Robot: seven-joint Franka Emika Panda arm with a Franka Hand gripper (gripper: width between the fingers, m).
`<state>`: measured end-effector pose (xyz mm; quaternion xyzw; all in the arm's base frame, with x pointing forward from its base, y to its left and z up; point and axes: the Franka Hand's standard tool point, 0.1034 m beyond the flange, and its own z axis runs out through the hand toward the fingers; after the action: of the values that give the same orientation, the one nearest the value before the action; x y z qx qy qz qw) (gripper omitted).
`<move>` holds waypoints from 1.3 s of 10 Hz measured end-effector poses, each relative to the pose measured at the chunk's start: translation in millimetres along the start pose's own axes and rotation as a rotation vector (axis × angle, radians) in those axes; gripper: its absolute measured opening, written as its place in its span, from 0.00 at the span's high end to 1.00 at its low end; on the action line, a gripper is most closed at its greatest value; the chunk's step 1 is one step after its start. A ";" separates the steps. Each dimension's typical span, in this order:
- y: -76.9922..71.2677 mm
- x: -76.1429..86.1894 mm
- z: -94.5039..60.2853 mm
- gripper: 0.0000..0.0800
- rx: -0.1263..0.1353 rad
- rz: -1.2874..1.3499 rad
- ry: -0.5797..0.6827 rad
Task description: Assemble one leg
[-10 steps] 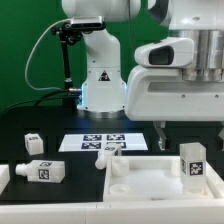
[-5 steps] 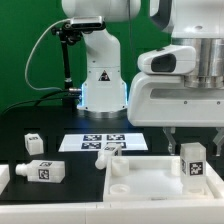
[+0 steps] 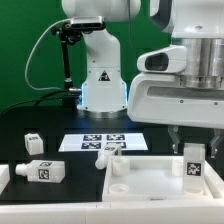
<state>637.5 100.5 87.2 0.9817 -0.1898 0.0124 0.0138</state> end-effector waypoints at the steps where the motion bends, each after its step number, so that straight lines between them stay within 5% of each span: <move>1: -2.9 1.3 0.3 0.64 0.009 0.160 0.025; 4: -5.8 0.8 0.6 0.64 0.027 0.620 0.006; 7: -12.7 -1.1 0.9 0.64 0.102 1.071 0.014; 10: -12.6 -2.4 0.5 0.64 0.115 1.075 0.001; 11: -12.9 -2.6 0.6 0.40 0.115 1.071 0.001; 12: -13.7 -3.3 1.3 0.26 0.103 0.833 0.014; 13: -15.0 -5.4 3.1 0.26 0.090 0.619 0.007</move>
Offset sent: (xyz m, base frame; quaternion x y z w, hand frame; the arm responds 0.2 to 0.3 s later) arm 0.0042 -0.0013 -0.0040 -0.0305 0.0102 0.3448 0.9381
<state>638.2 116.2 83.6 0.8769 -0.4788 0.0276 -0.0333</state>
